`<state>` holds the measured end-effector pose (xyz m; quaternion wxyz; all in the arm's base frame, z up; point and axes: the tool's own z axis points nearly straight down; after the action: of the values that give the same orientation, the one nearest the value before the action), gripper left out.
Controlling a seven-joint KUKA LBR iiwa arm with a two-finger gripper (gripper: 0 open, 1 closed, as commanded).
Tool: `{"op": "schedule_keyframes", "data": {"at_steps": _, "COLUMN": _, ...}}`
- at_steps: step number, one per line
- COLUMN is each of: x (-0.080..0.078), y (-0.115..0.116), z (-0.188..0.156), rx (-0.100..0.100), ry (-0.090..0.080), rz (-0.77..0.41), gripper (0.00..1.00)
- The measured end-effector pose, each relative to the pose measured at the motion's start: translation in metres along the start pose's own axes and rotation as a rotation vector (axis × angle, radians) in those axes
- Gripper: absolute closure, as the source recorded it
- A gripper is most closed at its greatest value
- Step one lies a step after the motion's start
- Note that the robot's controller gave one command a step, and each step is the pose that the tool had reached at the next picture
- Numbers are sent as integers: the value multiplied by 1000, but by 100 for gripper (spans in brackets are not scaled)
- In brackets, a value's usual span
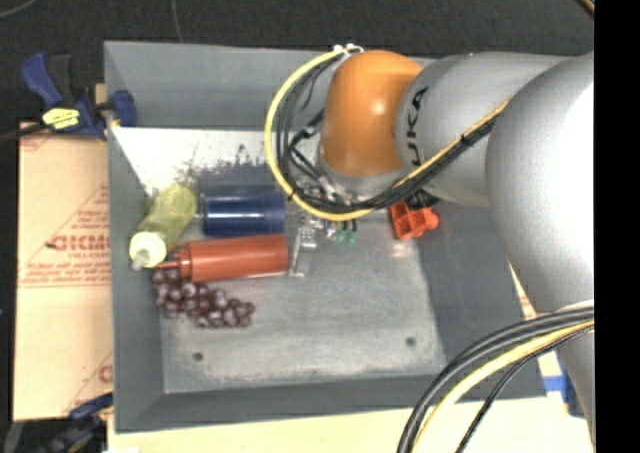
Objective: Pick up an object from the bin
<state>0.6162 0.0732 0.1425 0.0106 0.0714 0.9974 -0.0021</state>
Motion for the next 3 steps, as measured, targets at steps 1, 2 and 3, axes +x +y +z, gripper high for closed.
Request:
{"op": "schedule_keyframes", "data": {"at_steps": 1, "x": 4, "y": 6, "z": 43, "rx": 0, "ry": 13, "rz": -92, "gripper": 0}}
{"op": "schedule_keyframes", "data": {"at_steps": 2, "x": 1, "y": 24, "z": 51, "rx": 5, "ry": 6, "rz": -241, "gripper": 0}}
{"op": "schedule_keyframes", "data": {"at_steps": 3, "x": 12, "y": 73, "z": 73, "rx": 17, "ry": 18, "rz": -308, "gripper": 100}}
